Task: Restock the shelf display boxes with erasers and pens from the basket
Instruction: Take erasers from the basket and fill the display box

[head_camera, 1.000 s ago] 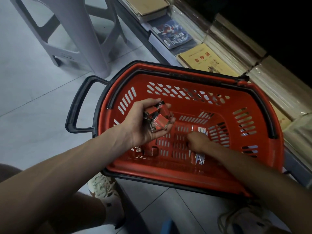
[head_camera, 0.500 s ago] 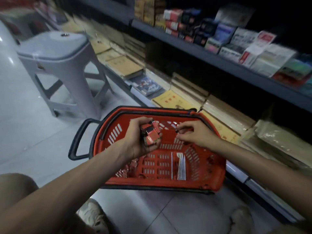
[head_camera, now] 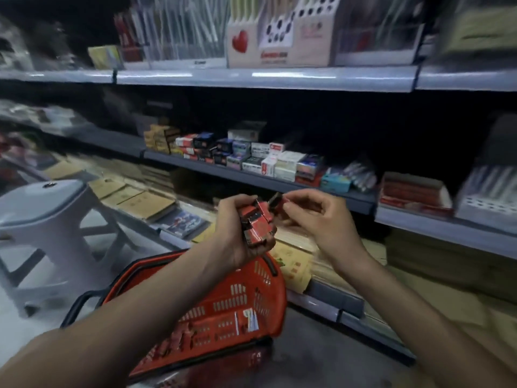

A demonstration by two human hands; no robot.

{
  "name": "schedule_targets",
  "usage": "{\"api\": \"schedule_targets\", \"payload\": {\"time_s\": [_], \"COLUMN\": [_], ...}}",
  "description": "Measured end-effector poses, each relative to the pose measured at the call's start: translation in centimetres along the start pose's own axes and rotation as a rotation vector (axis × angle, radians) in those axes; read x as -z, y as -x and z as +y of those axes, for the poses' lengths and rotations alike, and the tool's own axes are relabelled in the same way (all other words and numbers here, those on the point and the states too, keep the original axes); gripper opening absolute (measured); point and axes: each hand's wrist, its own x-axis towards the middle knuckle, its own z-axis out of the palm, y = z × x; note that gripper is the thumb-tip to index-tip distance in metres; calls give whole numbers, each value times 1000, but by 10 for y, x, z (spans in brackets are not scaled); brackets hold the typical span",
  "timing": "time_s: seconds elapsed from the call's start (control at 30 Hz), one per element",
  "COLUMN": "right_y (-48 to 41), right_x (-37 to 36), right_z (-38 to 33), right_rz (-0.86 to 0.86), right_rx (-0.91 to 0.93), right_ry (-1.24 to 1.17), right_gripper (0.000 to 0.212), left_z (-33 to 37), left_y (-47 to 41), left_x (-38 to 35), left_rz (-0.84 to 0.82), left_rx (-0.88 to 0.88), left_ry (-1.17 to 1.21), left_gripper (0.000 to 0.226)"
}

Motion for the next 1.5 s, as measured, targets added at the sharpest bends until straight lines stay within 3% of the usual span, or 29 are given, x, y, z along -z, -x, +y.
{"api": "schedule_targets", "payload": {"time_s": [0.2, 0.33, 0.43, 0.57, 0.7, 0.87, 1.17, 1.43, 1.5], "right_y": [14, 22, 31, 27, -20, -86, -142, -153, -149], "right_x": [73, 125, 163, 199, 223, 231, 234, 234, 239], "right_z": [-12, -15, -3, 20, 32, 54, 99, 99, 99], "right_rz": [266, 526, 721, 819, 789, 695, 397, 297, 317], "right_rx": [45, 66, 29, -30, -49, -41, -133, -231, -232], "right_ry": [29, 53, 111, 230, 428, 690, 1147, 1224, 1157], "right_gripper": [30, 25, 20, 20, 22, 18, 16, 27, 33], "left_z": [-13, -33, -54, -73, -70, -56, -64, -67, -66], "left_y": [-15, -37, -55, -87, -126, -166, -201, -192, -190], "left_x": [-98, -144, -164, -184, -209, -221, -198, -192, -190], "left_rz": [-145, -258, -303, -286, -224, -203, -156, -216, -246], "left_rx": [-8, 9, -11, -74, -156, -164, -107, -96, -65], "left_ry": [-74, -100, -131, -145, -96, 43, 60, -22, -19], "left_gripper": [24, 20, 30, 27, 14, 40, 12, 17, 31]}}
